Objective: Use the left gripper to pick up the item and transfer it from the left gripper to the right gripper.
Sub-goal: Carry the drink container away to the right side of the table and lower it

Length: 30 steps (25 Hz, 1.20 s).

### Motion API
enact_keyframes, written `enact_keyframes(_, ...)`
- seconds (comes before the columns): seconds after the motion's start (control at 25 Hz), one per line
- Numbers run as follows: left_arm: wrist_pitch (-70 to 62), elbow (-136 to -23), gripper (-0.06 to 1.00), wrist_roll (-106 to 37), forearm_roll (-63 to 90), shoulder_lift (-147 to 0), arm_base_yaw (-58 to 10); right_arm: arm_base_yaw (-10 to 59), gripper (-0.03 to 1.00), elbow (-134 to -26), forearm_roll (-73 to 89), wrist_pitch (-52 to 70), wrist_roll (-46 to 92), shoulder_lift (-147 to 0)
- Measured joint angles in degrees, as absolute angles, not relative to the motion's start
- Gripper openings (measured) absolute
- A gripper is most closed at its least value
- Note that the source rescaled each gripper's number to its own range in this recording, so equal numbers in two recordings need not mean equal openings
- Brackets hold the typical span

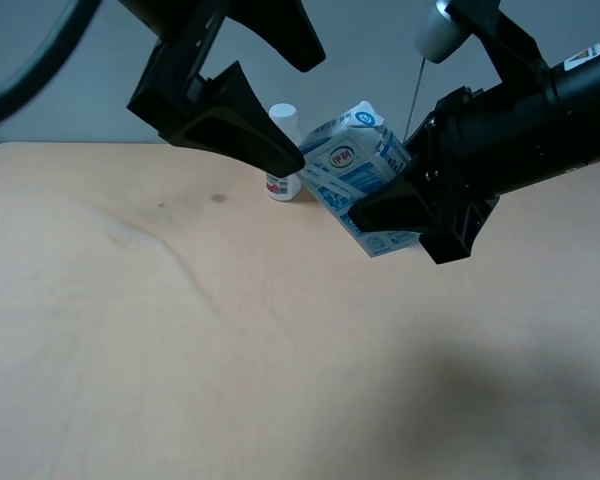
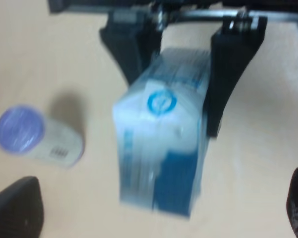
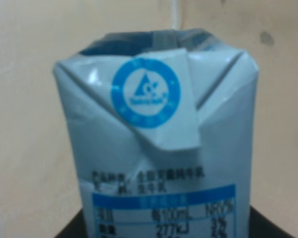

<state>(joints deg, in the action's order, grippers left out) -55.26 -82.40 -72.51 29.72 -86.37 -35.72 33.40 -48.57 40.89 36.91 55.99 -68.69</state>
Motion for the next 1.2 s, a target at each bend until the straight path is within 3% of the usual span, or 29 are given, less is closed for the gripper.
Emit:
enact_keyframes(0.52,-65.9,-80.7,0.97,-40.3,13.7,-75.7,-35.7,33.4,0.00,-48.6,40.9,37.0,56.0,-68.7)
enact_keyframes(1.2,-61.4,-55.5,0.97,-21.6,7.9,-47.1,-35.7,33.4,0.00,-48.6,40.9,38.0,55.9,-68.7)
